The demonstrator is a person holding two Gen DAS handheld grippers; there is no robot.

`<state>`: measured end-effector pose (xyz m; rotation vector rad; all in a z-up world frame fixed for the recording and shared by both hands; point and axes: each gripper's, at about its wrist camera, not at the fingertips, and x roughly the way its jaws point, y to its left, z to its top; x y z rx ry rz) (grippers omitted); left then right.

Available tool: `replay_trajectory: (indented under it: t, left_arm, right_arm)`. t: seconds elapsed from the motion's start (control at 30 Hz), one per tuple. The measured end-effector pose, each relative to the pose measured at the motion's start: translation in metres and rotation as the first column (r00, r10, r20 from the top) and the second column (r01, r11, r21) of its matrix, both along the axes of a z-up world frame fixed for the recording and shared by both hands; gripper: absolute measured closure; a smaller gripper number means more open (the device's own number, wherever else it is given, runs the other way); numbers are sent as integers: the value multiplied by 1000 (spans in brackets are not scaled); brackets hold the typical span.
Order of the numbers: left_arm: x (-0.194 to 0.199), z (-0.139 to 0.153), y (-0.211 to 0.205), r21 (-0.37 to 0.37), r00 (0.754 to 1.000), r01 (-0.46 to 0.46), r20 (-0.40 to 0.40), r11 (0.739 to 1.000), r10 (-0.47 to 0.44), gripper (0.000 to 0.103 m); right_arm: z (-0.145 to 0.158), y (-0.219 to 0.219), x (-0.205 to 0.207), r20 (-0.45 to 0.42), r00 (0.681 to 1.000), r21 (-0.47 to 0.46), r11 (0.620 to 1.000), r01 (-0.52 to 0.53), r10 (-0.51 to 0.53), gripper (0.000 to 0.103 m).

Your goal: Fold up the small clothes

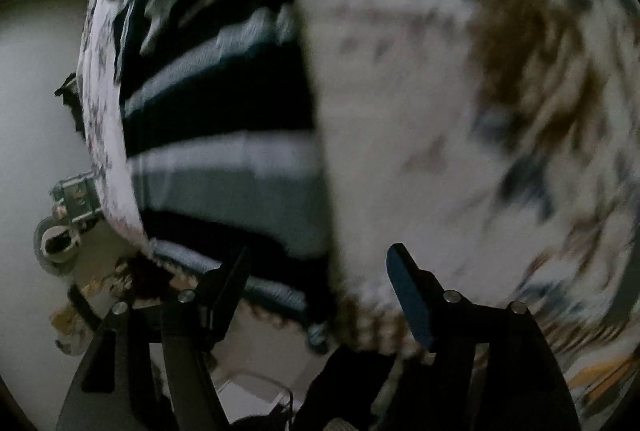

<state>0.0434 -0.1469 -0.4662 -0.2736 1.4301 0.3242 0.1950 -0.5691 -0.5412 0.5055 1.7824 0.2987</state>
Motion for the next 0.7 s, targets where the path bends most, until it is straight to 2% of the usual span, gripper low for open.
replay_trajectory:
  t: [0.07, 0.13, 0.27, 0.33, 0.37, 0.47, 0.5, 0.53, 0.6, 0.7]
  left_arm:
    - [14, -15, -70, -44, 987, 152, -41, 987, -154, 62]
    - [21, -38, -144, -100, 951, 294, -66, 951, -301, 62]
    - [28, -85, -230, -161, 878, 445, -115, 881, -464, 62]
    - [30, -106, -251, -168, 859, 467, -149, 868, -490, 62]
    - [31, -115, -257, -168, 854, 470, -160, 867, -494, 62]
    - [36, -120, -262, -157, 854, 484, -130, 861, -504, 64]
    - [37, -117, -261, -157, 854, 490, -111, 857, -508, 79]
    - [38, -115, -260, -141, 850, 501, -105, 854, -516, 88]
    - [41, -111, -259, -128, 841, 517, -105, 846, -530, 94]
    - [42, -101, -257, -128, 838, 527, -87, 840, -539, 95]
  right_arm:
    - [2, -26, 35, 23, 1000, -35, 999, 4, -3, 31]
    - [0, -49, 68, 43, 999, -58, 998, 2, 0, 31]
    - [-17, -70, 140, 77, 997, -73, 997, 17, -12, 31]
    - [-25, -59, 172, 83, 996, -35, 998, 45, -42, 31]
    - [-30, -55, 192, 80, 995, 19, 998, 63, -65, 31]
    - [-49, -51, 255, 75, 988, 145, 981, 126, -138, 31]
    - [-56, -48, 273, 73, 985, 168, 975, 144, -158, 31]
    - [-65, -44, 297, 67, 981, 200, 966, 164, -181, 31]
    - [-80, -28, 325, 53, 973, 239, 949, 207, -226, 31]
    - [-105, -8, 361, 21, 960, 266, 927, 262, -278, 31]
